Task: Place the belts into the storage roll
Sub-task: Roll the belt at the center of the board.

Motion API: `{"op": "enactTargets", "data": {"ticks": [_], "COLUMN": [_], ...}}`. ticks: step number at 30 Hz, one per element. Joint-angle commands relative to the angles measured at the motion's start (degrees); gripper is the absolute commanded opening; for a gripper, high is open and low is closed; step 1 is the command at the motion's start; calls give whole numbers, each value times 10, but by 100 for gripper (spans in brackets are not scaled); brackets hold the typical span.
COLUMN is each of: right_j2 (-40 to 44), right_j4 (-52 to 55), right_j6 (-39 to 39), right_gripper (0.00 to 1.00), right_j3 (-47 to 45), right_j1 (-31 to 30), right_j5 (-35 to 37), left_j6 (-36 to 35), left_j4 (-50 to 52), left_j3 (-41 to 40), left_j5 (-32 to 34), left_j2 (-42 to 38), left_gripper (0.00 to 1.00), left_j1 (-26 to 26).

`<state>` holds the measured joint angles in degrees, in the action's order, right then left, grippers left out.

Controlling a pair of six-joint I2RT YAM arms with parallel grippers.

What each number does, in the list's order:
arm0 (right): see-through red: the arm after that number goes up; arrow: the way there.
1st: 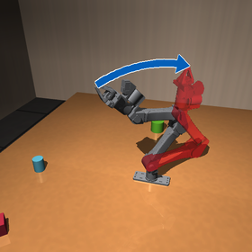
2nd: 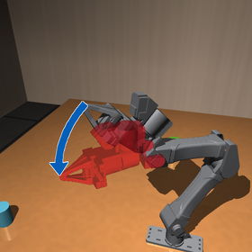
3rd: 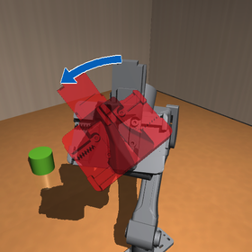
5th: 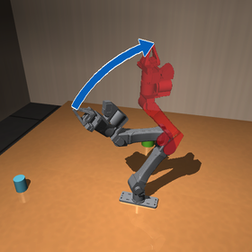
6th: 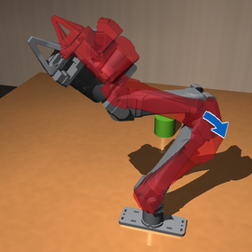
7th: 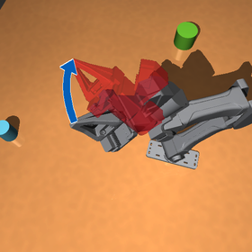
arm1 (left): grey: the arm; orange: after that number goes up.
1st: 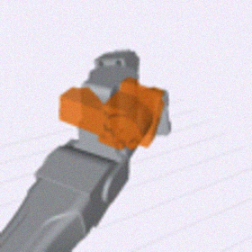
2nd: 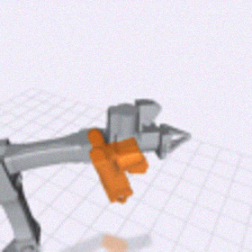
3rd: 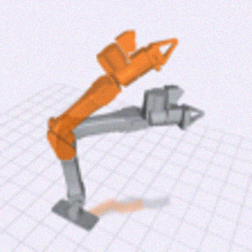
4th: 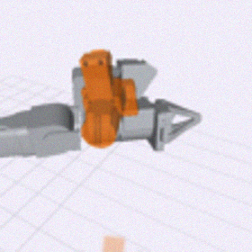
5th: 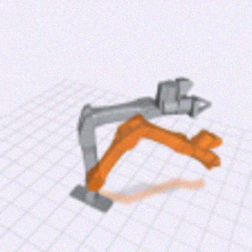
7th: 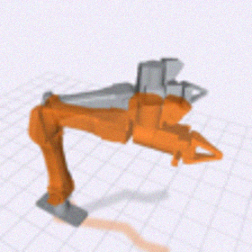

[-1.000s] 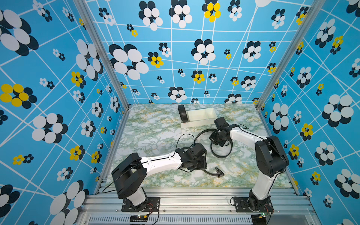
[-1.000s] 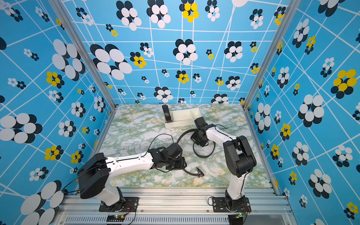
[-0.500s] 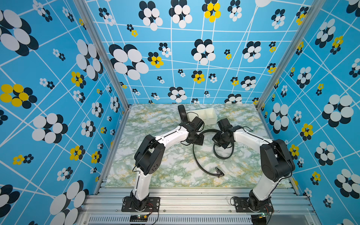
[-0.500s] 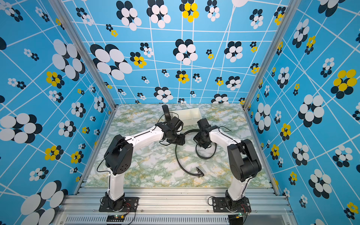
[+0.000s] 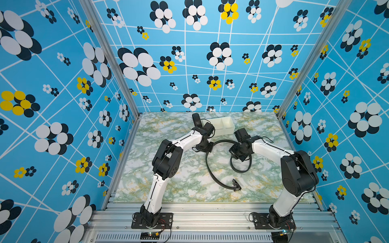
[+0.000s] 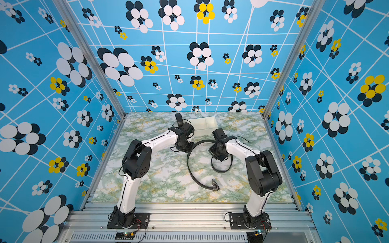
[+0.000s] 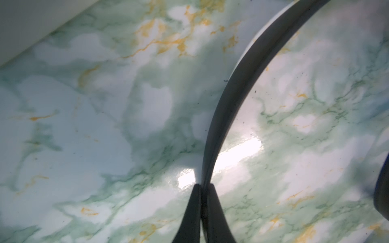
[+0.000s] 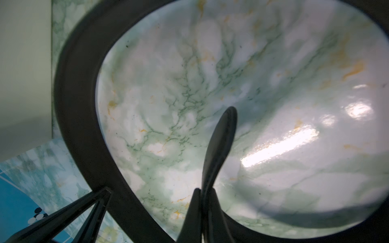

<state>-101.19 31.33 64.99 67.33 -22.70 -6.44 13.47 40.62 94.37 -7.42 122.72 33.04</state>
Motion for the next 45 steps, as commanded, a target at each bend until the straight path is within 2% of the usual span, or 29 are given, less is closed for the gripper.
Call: {"op": "enactTargets", "data": {"ticks": [1,5,9,11,14,16,18,20,23,26,31,36,45], "right_j2": [-29,-84,-133,-151,-158,-149,-134,-108,-70,-42,-7,12,14], "right_j4": [6,9,4,-13,-42,-65,-81,-102,-115,-114,-136,-210,-233], "right_j6": [16,17,37,61,107,146,194,252,319,366,446,519,523], "right_gripper": [0,0,0,0,0,0,0,0,0,0,0,0,0], "right_j3": [52,118,167,174,164,142,109,64,19,-6,-48,-112,-118], "right_j1": [-19,-46,-79,-97,-123,-136,-148,-161,-173,-178,-185,-187,-188], "right_j5": [4,-6,-12,-19,-19,-9,5,29,74,101,124,135,139], "left_j6": [14,57,183,262,355,385,390,372,341,310,271,243,222], "left_j4": [19,11,-31,-70,-137,-170,-167,-126,-82,-90,-147,-190,-219], "left_j3": [-129,-273,-412,-465,-522,-536,-529,-502,-457,-419,-358,-320,-281], "left_j5": [1,10,-4,1,10,2,6,39,83,72,21,-24,-61], "left_j2": [-88,-205,-335,-388,-423,-419,-416,-431,-468,-474,-387,-288,-199], "left_gripper": [7,6,6,8,10,15,21,25,37,39,39,39,41], "left_j1": [-31,-41,-27,4,50,65,72,76,77,75,97,113,116]}}
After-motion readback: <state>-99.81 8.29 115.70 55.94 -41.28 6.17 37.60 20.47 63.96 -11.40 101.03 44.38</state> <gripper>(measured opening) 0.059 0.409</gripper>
